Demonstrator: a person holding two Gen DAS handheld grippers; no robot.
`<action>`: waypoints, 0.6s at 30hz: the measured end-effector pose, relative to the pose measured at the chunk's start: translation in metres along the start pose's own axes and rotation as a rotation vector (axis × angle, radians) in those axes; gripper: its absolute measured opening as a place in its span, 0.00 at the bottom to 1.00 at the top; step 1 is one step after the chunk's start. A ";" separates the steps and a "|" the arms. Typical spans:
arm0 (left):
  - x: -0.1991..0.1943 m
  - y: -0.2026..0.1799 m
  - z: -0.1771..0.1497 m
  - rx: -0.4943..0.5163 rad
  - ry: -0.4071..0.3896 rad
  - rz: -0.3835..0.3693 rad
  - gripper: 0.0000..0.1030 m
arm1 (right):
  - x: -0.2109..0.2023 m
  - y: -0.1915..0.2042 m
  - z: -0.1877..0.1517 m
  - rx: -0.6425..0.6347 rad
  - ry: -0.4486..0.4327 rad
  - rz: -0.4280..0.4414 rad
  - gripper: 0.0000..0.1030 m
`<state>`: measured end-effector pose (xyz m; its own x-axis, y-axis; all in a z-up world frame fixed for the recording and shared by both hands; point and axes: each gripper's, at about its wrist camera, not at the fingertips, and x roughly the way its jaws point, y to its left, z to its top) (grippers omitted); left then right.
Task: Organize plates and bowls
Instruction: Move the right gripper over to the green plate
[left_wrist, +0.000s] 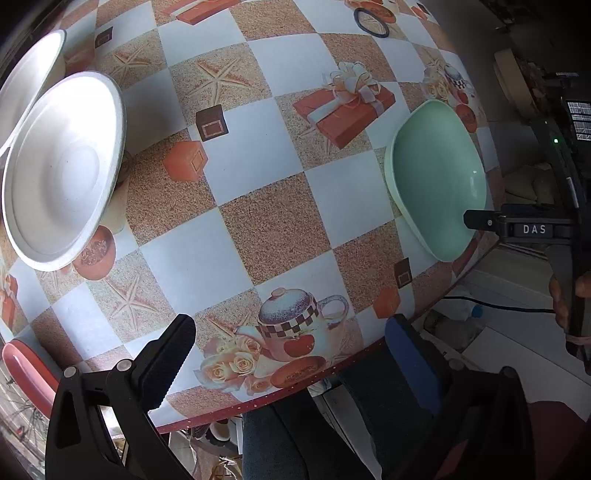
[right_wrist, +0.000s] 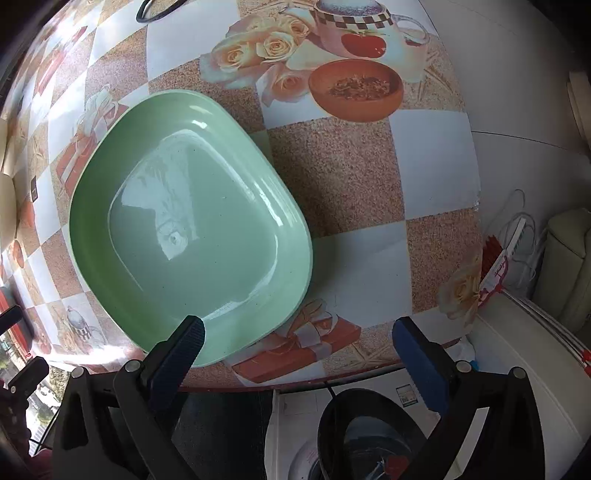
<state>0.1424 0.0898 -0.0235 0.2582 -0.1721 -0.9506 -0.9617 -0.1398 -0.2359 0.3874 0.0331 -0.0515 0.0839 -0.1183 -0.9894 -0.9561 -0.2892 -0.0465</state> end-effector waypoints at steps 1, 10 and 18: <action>0.000 -0.001 0.001 -0.001 -0.001 -0.001 1.00 | 0.000 0.001 0.001 -0.003 -0.003 -0.002 0.99; 0.005 -0.005 0.019 -0.059 -0.005 -0.030 1.00 | -0.008 0.008 0.027 -0.068 -0.046 -0.005 0.99; 0.010 -0.042 0.049 -0.039 -0.020 -0.044 1.00 | -0.021 0.014 0.058 -0.171 -0.116 -0.081 0.99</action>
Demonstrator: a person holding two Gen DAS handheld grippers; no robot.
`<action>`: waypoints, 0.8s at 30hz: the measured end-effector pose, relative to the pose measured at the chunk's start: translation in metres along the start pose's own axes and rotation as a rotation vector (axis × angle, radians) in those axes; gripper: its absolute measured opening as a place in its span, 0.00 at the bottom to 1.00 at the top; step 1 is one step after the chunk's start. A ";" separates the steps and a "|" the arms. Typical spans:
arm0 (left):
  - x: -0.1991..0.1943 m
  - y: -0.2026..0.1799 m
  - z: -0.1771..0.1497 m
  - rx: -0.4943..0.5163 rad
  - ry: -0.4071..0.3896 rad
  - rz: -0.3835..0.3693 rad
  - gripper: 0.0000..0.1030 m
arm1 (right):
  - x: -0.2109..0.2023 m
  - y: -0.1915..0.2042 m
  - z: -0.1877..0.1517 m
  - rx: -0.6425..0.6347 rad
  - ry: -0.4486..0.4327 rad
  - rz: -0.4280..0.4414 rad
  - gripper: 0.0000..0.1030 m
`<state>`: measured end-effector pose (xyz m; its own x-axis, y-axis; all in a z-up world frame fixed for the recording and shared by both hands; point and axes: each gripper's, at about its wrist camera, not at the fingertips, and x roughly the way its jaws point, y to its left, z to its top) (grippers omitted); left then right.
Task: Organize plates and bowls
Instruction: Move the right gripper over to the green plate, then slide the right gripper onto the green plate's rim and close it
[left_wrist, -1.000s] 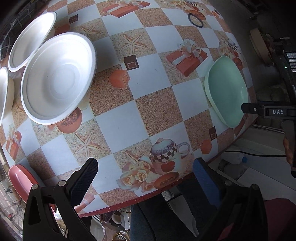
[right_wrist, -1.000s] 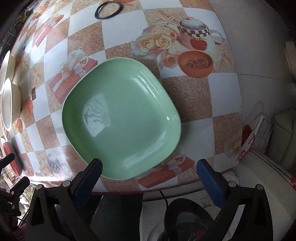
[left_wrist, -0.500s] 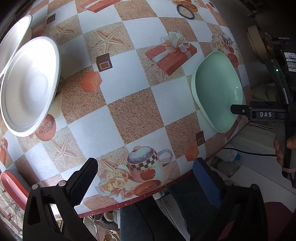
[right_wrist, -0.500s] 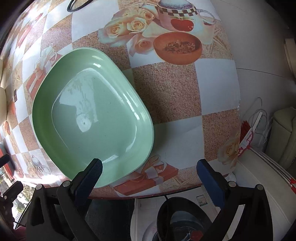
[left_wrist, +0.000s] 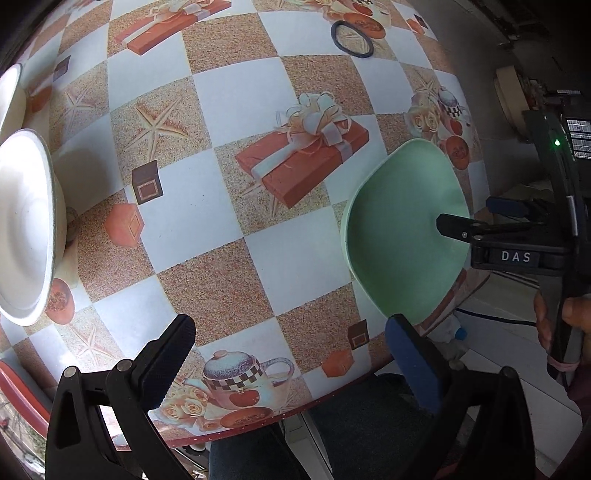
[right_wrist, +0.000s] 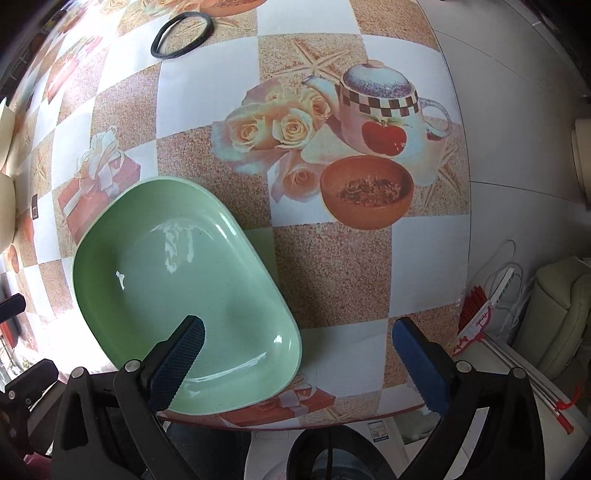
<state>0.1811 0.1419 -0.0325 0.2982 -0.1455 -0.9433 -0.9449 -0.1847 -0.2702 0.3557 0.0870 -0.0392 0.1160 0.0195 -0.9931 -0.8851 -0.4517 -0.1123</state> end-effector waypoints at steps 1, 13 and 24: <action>0.003 -0.005 0.001 0.002 0.004 -0.005 1.00 | -0.001 0.002 0.005 -0.029 -0.008 -0.016 0.99; 0.028 -0.019 0.007 -0.048 0.008 0.056 1.00 | 0.005 0.055 0.006 -0.312 -0.086 -0.124 0.98; 0.054 -0.029 0.012 -0.058 0.019 0.119 0.99 | 0.005 0.062 0.007 -0.218 -0.047 0.042 0.58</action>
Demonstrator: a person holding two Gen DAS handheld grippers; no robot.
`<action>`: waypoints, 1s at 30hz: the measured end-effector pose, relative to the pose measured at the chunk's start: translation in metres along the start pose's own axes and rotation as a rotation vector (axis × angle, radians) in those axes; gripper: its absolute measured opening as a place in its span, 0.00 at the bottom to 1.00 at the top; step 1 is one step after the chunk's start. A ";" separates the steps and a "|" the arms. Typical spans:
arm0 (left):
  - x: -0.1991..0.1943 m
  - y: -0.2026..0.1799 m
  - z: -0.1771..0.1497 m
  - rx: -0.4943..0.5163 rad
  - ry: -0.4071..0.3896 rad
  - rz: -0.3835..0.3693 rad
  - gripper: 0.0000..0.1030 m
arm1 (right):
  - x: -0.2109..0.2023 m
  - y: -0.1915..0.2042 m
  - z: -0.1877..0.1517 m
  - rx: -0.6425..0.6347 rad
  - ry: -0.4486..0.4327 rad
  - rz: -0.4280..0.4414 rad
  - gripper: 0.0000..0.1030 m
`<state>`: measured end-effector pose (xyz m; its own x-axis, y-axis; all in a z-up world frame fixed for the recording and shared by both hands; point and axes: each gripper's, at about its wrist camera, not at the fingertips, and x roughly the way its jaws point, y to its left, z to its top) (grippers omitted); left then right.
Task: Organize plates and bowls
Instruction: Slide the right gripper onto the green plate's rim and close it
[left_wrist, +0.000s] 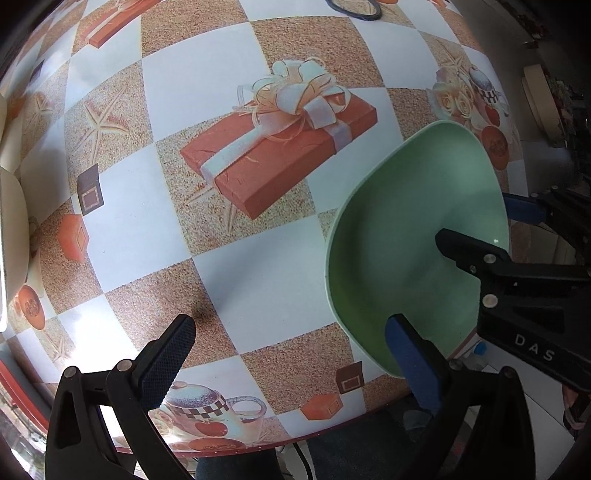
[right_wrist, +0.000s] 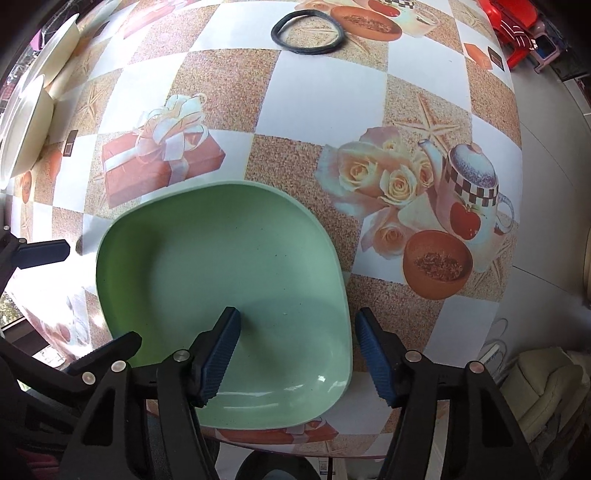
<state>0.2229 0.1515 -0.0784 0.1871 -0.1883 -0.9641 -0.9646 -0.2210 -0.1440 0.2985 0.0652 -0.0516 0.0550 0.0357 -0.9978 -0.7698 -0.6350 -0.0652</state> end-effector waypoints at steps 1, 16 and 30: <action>0.003 0.000 -0.001 -0.009 0.005 -0.011 0.99 | 0.002 -0.004 0.002 0.007 0.008 0.005 0.58; 0.012 0.050 -0.046 0.029 -0.082 0.116 0.97 | 0.021 0.076 -0.008 0.032 0.034 0.091 0.58; -0.003 0.118 -0.073 -0.033 -0.174 0.116 0.91 | 0.022 0.111 0.023 0.134 0.015 0.093 0.58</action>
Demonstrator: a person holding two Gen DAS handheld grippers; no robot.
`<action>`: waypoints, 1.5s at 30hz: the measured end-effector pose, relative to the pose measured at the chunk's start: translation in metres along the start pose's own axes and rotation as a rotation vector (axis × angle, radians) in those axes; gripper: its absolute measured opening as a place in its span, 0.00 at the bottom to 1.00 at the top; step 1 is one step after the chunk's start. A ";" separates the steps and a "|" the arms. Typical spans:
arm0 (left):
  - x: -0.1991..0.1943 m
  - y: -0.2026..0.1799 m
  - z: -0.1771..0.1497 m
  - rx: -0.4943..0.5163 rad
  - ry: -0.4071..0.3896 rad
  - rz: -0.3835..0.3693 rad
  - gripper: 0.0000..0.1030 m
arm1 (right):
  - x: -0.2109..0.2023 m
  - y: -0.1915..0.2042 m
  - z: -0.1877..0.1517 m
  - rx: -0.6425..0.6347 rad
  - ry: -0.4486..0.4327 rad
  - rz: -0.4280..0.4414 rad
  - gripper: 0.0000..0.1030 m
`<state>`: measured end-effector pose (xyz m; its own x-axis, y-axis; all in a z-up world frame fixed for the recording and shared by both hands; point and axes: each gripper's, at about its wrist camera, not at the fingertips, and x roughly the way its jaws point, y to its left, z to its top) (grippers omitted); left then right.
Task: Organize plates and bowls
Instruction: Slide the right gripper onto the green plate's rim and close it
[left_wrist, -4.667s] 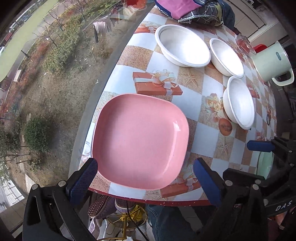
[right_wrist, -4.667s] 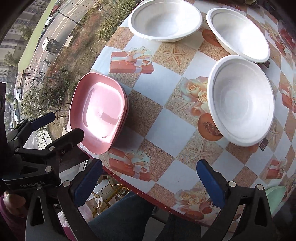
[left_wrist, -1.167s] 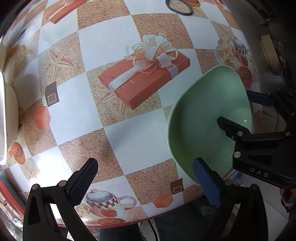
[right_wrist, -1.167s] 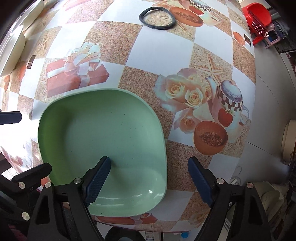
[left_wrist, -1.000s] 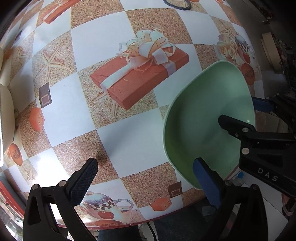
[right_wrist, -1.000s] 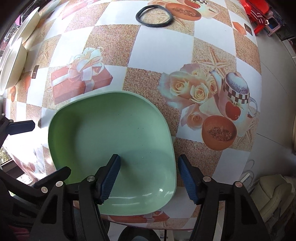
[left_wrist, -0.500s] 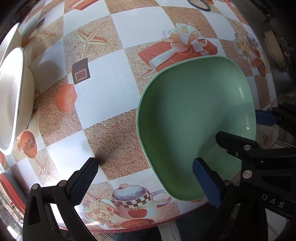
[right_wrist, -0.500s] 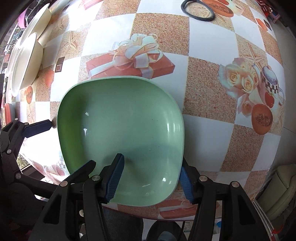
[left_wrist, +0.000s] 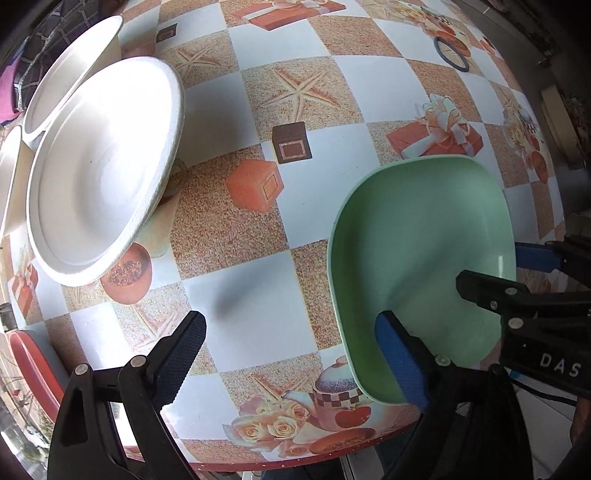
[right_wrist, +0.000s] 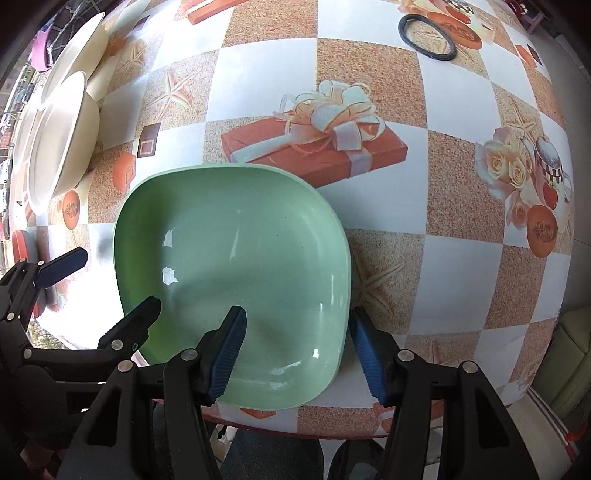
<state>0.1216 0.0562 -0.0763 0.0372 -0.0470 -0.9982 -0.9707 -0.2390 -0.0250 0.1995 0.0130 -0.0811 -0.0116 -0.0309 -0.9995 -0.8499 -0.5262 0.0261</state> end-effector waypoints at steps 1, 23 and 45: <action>0.000 -0.002 0.001 0.006 -0.002 -0.006 0.91 | 0.002 -0.002 0.003 0.007 0.002 -0.007 0.58; 0.010 0.114 -0.077 -0.098 -0.007 0.060 0.86 | 0.041 0.160 -0.007 -0.289 0.026 -0.021 0.58; 0.034 0.222 -0.108 -0.417 0.019 -0.005 1.00 | 0.045 0.206 0.078 -0.311 0.024 -0.134 1.00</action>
<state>-0.0668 -0.1031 -0.1103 0.0497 -0.0622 -0.9968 -0.7913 -0.6115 -0.0012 -0.0174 -0.0311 -0.1221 0.1050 0.0378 -0.9938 -0.6417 -0.7608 -0.0967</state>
